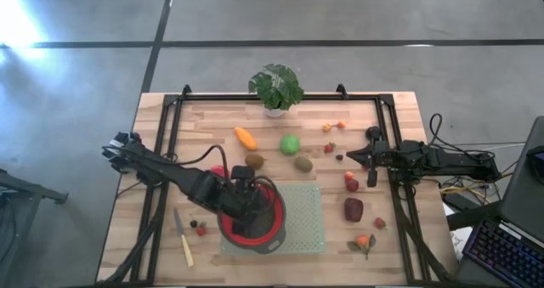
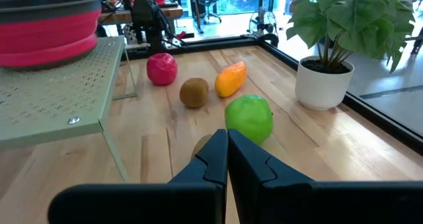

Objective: Pick & Place Fruit
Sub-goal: Put the pear into the red strainer, then put the strawberry into the red strainer

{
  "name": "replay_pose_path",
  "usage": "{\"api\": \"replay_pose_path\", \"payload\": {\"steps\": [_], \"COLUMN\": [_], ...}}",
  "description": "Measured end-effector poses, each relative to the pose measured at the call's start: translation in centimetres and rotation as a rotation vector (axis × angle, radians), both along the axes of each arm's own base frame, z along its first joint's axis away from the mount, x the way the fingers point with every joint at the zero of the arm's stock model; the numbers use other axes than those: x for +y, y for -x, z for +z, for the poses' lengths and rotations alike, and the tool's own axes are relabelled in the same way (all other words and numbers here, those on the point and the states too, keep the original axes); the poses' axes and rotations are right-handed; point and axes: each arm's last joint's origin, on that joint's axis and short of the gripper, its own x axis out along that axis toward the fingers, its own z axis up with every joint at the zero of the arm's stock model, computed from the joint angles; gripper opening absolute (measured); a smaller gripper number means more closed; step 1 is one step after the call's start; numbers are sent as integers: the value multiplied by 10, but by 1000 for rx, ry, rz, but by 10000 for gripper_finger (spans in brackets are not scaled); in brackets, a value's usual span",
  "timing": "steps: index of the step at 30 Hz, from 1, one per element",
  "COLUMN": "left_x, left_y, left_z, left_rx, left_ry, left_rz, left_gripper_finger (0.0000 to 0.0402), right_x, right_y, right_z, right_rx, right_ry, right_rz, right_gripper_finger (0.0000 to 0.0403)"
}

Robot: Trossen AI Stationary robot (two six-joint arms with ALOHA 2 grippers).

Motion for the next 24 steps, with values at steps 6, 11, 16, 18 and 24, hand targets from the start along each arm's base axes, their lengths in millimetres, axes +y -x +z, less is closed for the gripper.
{"api": "replay_pose_path", "payload": {"steps": [6, 11, 16, 18, 24], "left_x": [3, 8, 6, 2, -32], "left_y": [7, 19, 44, 57, 81], "left_z": [16, 57, 82, 85, 81], "left_rx": [40, 21, 70, 120, 102], "left_ry": [-37, 16, 78, 81, 139], "left_rz": [-33, 36, 152, 208, 214], "left_gripper_finger": [224, 222, 220, 217, 206], "right_x": [0, 0, 0, 0, 0], "right_y": [0, 0, 0, 0, 0], "right_z": [0, 0, 0, 0, 0], "right_rx": [0, 0, 0, 0, 1], "right_ry": [0, 0, 0, 0, 0], "right_rz": [0, 0, 0, 0, 0], "right_gripper_finger": [8, 8, 8, 8, 8]}}
